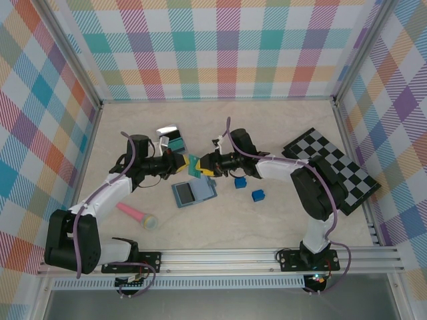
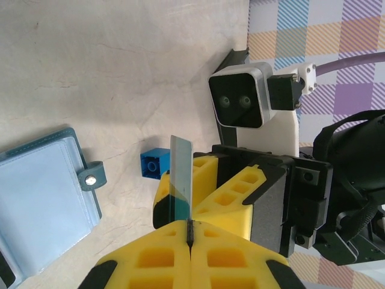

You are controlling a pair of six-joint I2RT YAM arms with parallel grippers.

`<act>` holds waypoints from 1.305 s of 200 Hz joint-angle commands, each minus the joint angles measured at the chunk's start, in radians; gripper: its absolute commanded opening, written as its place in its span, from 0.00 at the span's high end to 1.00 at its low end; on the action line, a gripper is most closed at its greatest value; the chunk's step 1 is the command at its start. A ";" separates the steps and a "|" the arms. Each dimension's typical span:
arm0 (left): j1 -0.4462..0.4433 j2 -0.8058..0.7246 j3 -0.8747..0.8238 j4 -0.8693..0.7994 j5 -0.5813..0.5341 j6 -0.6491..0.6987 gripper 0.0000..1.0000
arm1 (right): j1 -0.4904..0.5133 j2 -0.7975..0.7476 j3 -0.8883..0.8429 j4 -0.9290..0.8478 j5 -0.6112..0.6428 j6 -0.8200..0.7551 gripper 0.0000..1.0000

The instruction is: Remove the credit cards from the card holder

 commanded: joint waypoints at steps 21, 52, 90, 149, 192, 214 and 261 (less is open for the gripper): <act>0.001 0.023 -0.024 0.047 0.055 -0.023 0.86 | 0.009 -0.030 0.003 0.080 -0.070 0.014 0.73; 0.000 0.030 -0.032 0.058 0.064 -0.026 0.83 | 0.010 -0.027 0.008 0.077 -0.072 0.021 0.73; 0.000 0.043 -0.037 0.067 0.065 -0.025 0.89 | 0.009 -0.024 0.010 0.071 -0.073 0.021 0.73; 0.000 0.026 0.013 -0.123 -0.063 0.113 1.00 | 0.010 -0.070 0.019 -0.163 0.062 -0.117 0.66; 0.000 -0.051 0.104 -0.373 -0.253 0.276 1.00 | 0.007 -0.163 0.037 -0.455 0.301 -0.271 0.33; 0.000 -0.086 0.157 -0.436 -0.327 0.343 1.00 | 0.000 -0.205 0.051 -0.579 0.431 -0.333 0.16; -0.005 -0.111 0.262 -0.474 -0.465 0.501 1.00 | -0.044 -0.281 0.021 -0.643 0.530 -0.452 0.00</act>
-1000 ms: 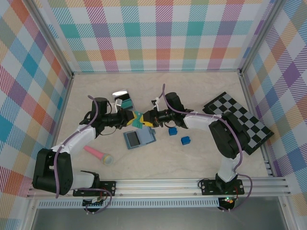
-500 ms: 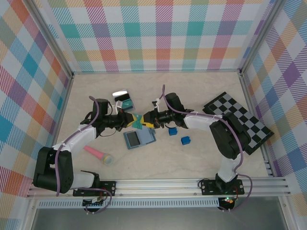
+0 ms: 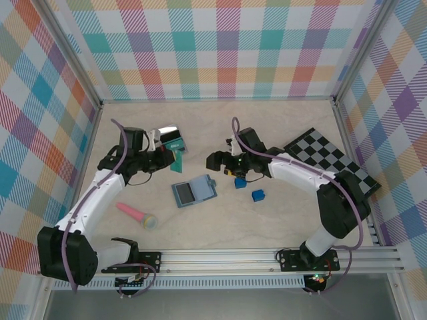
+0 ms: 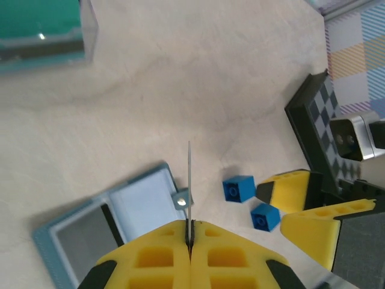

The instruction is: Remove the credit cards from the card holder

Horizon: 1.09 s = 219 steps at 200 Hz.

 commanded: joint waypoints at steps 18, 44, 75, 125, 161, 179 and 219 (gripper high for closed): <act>-0.007 -0.026 0.061 0.000 -0.138 0.184 1.00 | -0.048 -0.081 -0.024 -0.095 0.094 -0.129 0.00; -0.007 0.019 0.122 0.033 -0.166 0.272 1.00 | -0.067 -0.132 -0.067 -0.091 0.122 -0.134 0.00; -0.009 0.096 0.151 0.108 -0.187 0.470 1.00 | -0.072 -0.152 -0.089 -0.078 0.139 -0.137 0.00; -0.007 0.292 0.310 0.014 -0.197 0.856 1.00 | -0.078 -0.138 -0.083 -0.107 0.143 -0.129 0.00; 0.002 0.472 0.492 -0.156 -0.184 1.128 1.00 | -0.077 -0.150 -0.101 -0.126 0.129 -0.112 0.00; 0.010 0.531 0.537 -0.219 -0.191 1.232 1.00 | -0.077 -0.169 -0.109 -0.134 0.125 -0.105 0.00; 0.019 0.624 0.578 -0.274 -0.217 1.366 1.00 | -0.077 -0.196 -0.106 -0.146 0.116 -0.113 0.00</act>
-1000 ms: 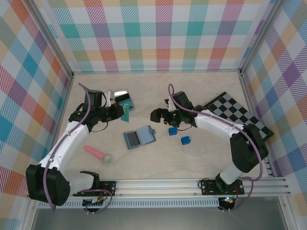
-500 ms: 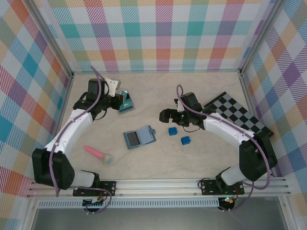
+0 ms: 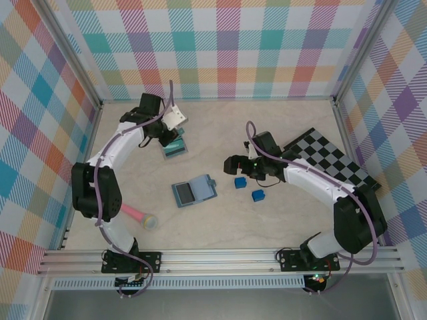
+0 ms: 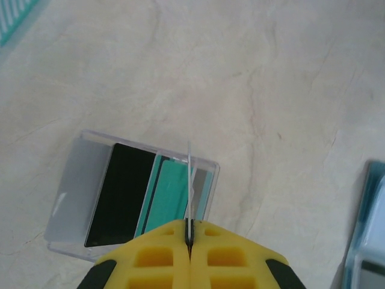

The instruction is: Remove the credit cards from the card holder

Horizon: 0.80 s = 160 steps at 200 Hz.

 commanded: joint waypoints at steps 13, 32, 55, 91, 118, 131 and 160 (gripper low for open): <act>0.016 0.082 0.050 -0.090 -0.043 0.182 1.00 | -0.004 -0.048 -0.003 -0.013 -0.026 -0.001 0.00; 0.024 0.121 0.073 -0.079 -0.046 0.196 1.00 | -0.004 -0.057 -0.008 -0.001 -0.039 0.022 0.00; 0.026 0.167 0.120 -0.085 -0.051 0.212 1.00 | -0.002 -0.058 -0.020 0.011 -0.055 0.041 0.00; 0.031 0.222 0.154 -0.084 -0.083 0.239 1.00 | -0.003 -0.052 -0.008 -0.011 -0.058 0.040 0.00; 0.032 0.259 0.184 -0.139 -0.091 0.253 1.00 | -0.003 -0.046 0.001 -0.014 -0.050 0.044 0.00; 0.032 0.267 0.184 -0.142 -0.092 0.258 1.00 | -0.002 -0.039 0.006 -0.017 -0.053 0.045 0.00; 0.034 0.276 0.188 -0.142 -0.080 0.260 1.00 | -0.002 -0.016 0.020 -0.025 -0.057 0.042 0.00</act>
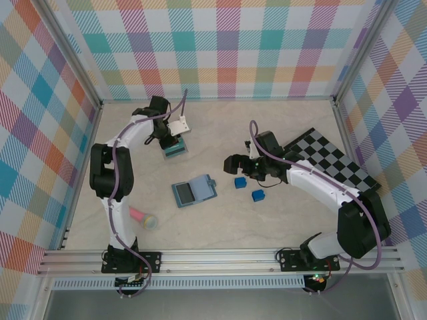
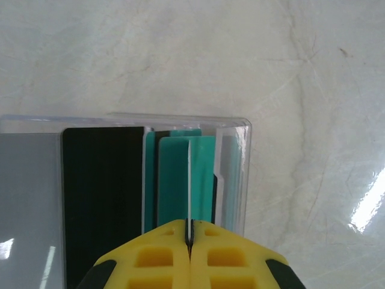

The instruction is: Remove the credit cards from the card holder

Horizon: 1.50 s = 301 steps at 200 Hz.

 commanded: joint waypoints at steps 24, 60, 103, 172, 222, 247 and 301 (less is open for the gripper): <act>0.017 0.021 0.047 -0.026 0.012 0.008 0.88 | -0.002 0.031 0.034 -0.022 -0.023 0.005 0.00; 0.020 0.021 0.078 0.019 -0.021 -0.044 0.63 | -0.002 0.034 0.034 -0.020 -0.020 0.006 0.00; 0.021 -0.046 0.070 0.086 -0.006 -0.143 0.59 | 0.001 0.039 0.039 -0.031 -0.011 -0.009 0.00; 0.025 -0.369 -0.325 0.557 -0.096 -0.752 0.55 | 0.163 0.144 0.172 -0.118 0.119 -0.098 0.02; 0.024 -0.598 -0.562 0.518 -0.269 -1.119 0.47 | 0.294 0.340 0.343 -0.194 0.150 -0.123 0.20; 0.025 -0.748 -0.684 0.471 -0.344 -1.314 0.24 | 0.332 0.464 0.457 -0.235 0.152 -0.112 0.27; 0.029 -0.910 -0.810 0.315 -0.282 -1.499 0.02 | 0.357 0.643 0.629 -0.241 0.089 -0.059 0.29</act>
